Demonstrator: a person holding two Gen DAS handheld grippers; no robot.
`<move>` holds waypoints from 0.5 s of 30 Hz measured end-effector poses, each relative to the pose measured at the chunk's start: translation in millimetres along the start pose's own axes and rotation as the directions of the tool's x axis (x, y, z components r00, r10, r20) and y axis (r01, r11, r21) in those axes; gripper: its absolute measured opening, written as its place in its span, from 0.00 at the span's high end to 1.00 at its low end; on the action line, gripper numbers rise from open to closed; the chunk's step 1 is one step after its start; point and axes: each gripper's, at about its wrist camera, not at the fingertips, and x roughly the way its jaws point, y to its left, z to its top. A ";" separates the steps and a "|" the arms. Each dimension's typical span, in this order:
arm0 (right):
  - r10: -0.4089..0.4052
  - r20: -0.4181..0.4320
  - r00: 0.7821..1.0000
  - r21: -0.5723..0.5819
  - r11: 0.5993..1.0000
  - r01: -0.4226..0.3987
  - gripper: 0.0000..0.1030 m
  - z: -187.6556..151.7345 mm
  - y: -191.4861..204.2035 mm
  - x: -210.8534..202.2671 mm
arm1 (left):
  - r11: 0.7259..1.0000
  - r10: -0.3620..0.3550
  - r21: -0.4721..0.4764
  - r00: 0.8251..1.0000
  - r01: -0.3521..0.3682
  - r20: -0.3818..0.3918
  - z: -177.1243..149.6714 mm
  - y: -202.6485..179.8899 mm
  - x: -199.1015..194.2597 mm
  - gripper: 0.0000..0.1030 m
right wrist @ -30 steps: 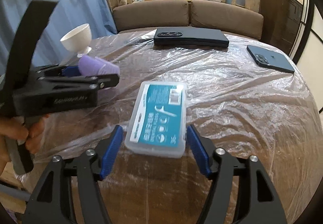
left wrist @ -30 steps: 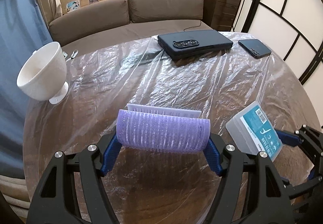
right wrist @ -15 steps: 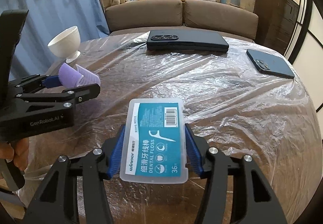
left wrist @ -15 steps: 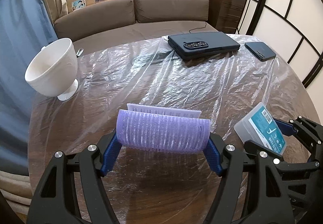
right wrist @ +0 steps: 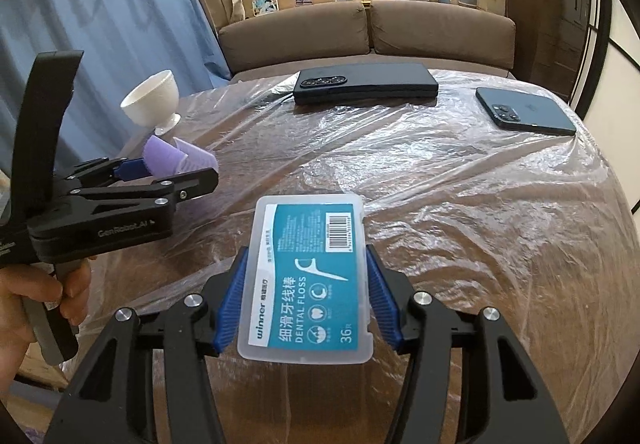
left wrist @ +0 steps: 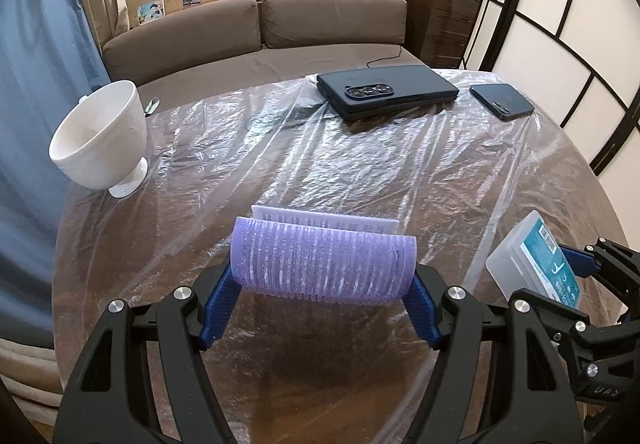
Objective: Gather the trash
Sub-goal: 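Carry the purple curler and floss box with both tools over the white bin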
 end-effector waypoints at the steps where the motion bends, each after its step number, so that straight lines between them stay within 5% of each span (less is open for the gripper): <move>1: 0.002 0.001 1.000 -0.002 1.000 -0.002 0.47 -0.8 0.0 -2.3 | 1.000 -0.003 0.001 1.000 0.003 0.002 -0.9 -1.7 -1.8 0.30; 15: 0.059 0.004 0.998 0.003 0.998 -0.059 0.47 -22.2 -7.0 -37.7 | 1.000 -0.030 -0.003 0.999 0.030 0.031 -20.6 -23.1 -33.8 0.30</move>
